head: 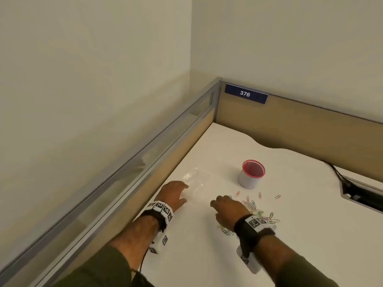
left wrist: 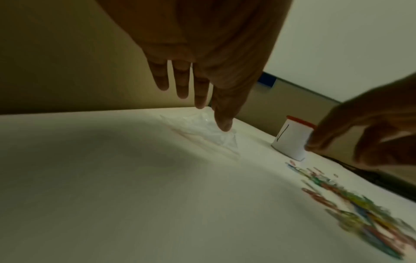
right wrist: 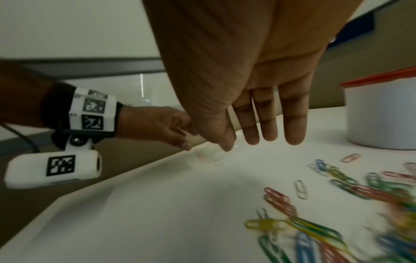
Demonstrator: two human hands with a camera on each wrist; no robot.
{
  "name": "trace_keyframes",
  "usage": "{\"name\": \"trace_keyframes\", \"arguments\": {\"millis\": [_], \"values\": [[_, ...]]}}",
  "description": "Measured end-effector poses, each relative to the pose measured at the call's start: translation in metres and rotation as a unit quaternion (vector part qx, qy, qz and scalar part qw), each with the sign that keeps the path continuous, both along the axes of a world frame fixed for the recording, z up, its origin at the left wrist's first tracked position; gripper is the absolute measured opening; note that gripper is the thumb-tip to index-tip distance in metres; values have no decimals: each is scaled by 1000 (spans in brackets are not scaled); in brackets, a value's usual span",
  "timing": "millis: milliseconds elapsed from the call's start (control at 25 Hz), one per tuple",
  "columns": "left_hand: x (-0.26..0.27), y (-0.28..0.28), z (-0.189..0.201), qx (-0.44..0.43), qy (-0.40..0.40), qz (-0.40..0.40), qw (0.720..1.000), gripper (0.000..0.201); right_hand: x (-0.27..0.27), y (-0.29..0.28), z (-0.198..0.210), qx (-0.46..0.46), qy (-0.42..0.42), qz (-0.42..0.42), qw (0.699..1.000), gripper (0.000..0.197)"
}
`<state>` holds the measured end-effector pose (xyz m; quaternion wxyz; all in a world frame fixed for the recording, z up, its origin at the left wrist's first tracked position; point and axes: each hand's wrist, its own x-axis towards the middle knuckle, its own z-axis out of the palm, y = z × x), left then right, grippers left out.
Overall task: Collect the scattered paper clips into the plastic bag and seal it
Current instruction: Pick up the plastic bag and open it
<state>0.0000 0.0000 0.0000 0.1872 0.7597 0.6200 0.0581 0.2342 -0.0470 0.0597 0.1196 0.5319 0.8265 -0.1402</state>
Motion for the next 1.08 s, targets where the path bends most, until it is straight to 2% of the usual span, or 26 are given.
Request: {"name": "trace_keyframes", "arguments": {"millis": [120,200,280,360,480,600,720,800,920,1000,1080], "values": [[-2,25,-9,-58,42,-51,996,71,-29,27,-17,-9,2,5,1000,44],[-1,32,-11,-81,59,-78,992,74,-43,38,-25,-16,1,4,1000,48],[0,33,-11,-73,76,-98,990,66,-52,46,-35,-26,-1,9,1000,49],[0,37,-11,-57,84,-104,989,49,-61,52,-42,-38,-3,10,999,49],[-1,40,-12,-24,63,-78,995,19,-68,56,-50,-49,3,3,999,46],[-4,44,-10,-29,17,-46,998,21,-69,60,-52,-49,25,-34,998,41],[-6,47,-2,-12,-85,8,996,16,-70,63,-41,-11,72,-79,994,47],[-5,49,6,2,-198,76,977,11,-70,66,-32,30,115,-111,987,53],[4,49,25,-29,-372,199,906,5,-69,70,-16,72,193,-157,966,54],[11,50,36,-54,-453,227,860,4,-70,72,-5,83,240,-167,953,41],[19,49,45,-81,-508,217,829,6,-71,74,7,78,268,-164,946,29]]}}
